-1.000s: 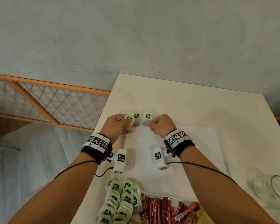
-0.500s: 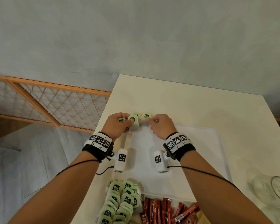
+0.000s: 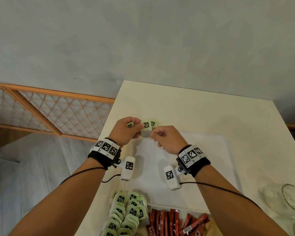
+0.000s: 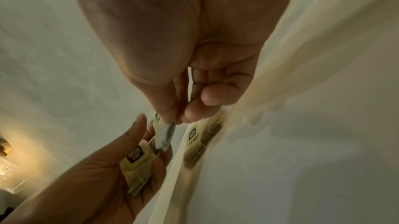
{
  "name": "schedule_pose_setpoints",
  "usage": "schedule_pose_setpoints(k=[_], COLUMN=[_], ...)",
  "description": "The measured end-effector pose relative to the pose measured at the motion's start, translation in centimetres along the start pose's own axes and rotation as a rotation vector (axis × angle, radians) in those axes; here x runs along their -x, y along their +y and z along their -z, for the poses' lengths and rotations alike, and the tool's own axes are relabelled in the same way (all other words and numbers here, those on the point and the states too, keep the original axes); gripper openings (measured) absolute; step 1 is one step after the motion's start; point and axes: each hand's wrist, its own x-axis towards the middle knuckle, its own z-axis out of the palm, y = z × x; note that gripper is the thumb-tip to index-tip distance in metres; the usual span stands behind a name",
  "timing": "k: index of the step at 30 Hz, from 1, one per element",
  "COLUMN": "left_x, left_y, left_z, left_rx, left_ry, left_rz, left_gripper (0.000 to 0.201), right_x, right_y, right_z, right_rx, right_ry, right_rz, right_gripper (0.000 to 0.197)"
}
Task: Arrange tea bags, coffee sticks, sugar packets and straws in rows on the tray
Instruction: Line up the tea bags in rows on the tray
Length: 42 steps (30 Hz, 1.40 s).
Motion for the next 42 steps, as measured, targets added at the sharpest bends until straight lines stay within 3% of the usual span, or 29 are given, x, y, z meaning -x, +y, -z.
schedule_pose_setpoints(k=[7, 16, 26, 31, 32, 35, 42], left_x=[-1.7, -2.3, -3.0, -3.0, -3.1, -3.0, -2.9], left_y=[-0.7, 0.1, -0.2, -0.2, -0.2, -0.2, -0.3], left_z=[1.3, 0.9, 0.5, 0.4, 0.5, 0.5, 0.6], left_rx=[-0.548, -1.031, -1.104, -1.105, -1.102, -1.087, -1.053], left_ry=[0.054, -0.085, -0.075, -0.075, -0.072, -0.069, -0.069], left_rz=[-0.139, -0.154, -0.185, -0.200, -0.201, -0.201, -0.188], left_gripper=[0.006, 0.018, 0.017, 0.016, 0.015, 0.016, 0.017], right_x=[-1.0, -1.6, -1.6, -1.8, -1.8, -2.3, -2.5], right_y=[0.7, 1.7, 2.0, 1.5, 1.1, 0.7, 0.5], right_z=[2.1, 2.2, 2.3, 1.5, 1.2, 0.1, -1.0], right_rx=[-0.005, 0.102, 0.198, 0.251, 0.238, 0.303, 0.382], right_ry=[0.107, 0.085, 0.152, 0.255, 0.226, 0.109, 0.087], right_rz=[-0.085, -0.263, -0.327, -0.173, -0.119, -0.044, -0.037], right_gripper=[0.016, 0.023, 0.027, 0.011, 0.008, 0.022, 0.022])
